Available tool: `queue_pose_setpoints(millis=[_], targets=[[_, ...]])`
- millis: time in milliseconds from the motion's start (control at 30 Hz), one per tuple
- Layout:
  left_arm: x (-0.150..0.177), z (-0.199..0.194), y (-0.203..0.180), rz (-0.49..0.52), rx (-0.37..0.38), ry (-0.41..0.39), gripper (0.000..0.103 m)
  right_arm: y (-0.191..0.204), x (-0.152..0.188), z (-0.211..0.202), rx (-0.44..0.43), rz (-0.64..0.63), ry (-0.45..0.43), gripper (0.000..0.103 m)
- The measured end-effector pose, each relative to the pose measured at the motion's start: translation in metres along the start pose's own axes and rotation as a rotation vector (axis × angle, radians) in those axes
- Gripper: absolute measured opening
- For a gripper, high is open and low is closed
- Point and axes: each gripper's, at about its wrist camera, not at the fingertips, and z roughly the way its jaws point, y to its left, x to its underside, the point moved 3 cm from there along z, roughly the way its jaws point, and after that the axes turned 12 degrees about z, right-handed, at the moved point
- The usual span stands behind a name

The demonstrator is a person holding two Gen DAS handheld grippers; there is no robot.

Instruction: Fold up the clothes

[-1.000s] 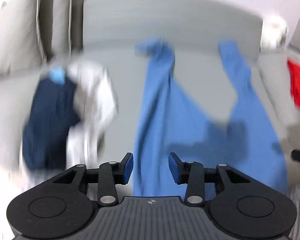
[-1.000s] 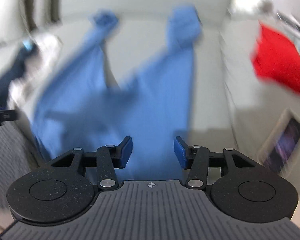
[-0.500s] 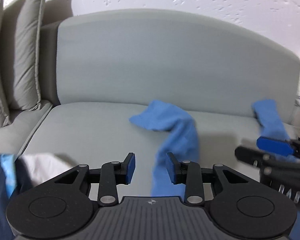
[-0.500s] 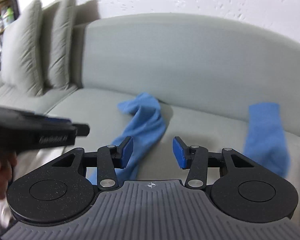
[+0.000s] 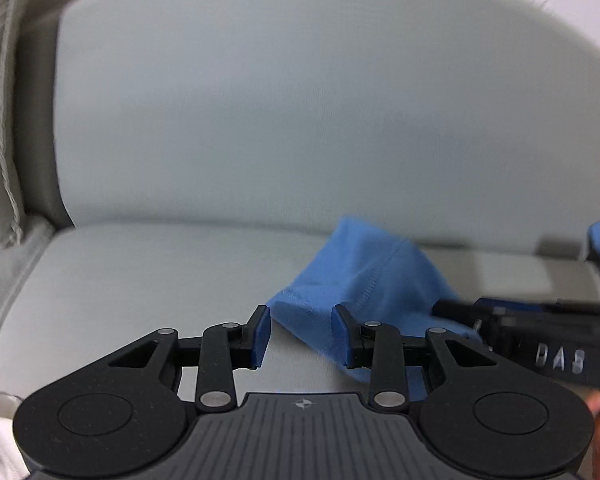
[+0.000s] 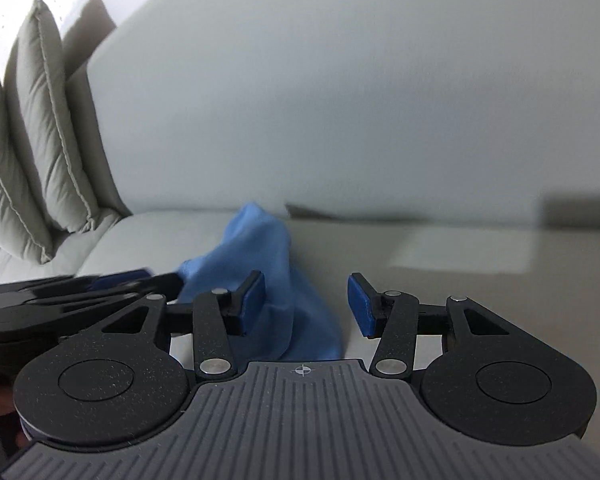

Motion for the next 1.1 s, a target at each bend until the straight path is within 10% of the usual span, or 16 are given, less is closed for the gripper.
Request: queue_pose_setpoints(millis=[67, 400, 467, 533, 633, 1100], targets=[[-0.001, -0.007, 0.004, -0.019, -0.031, -0.003, 0.036, 0.002, 0.004, 0.002, -0.003, -0.002, 0.006, 0.007], [-0.017, -0.085, 0.059, -0.091, -0.227, -0.145, 0.035, 0.092, 0.001, -0.067, 0.199, -0.31, -0.443, 0.009], [-0.013, -0.091, 0.07, -0.103, -0.246, -0.136, 0.036, 0.131, 0.017, -0.051, 0.152, -0.442, -0.399, 0.047], [-0.007, -0.094, 0.08, -0.111, -0.25, -0.118, 0.036, 0.146, 0.026, -0.044, 0.067, -0.435, -0.336, 0.06], [0.005, -0.091, 0.082, -0.109, -0.217, -0.095, 0.036, 0.146, 0.028, -0.045, 0.009, -0.379, -0.308, 0.062], [-0.035, -0.06, -0.009, 0.057, 0.068, -0.199, 0.045, 0.003, 0.003, -0.033, 0.236, -0.096, -0.255, 0.052]])
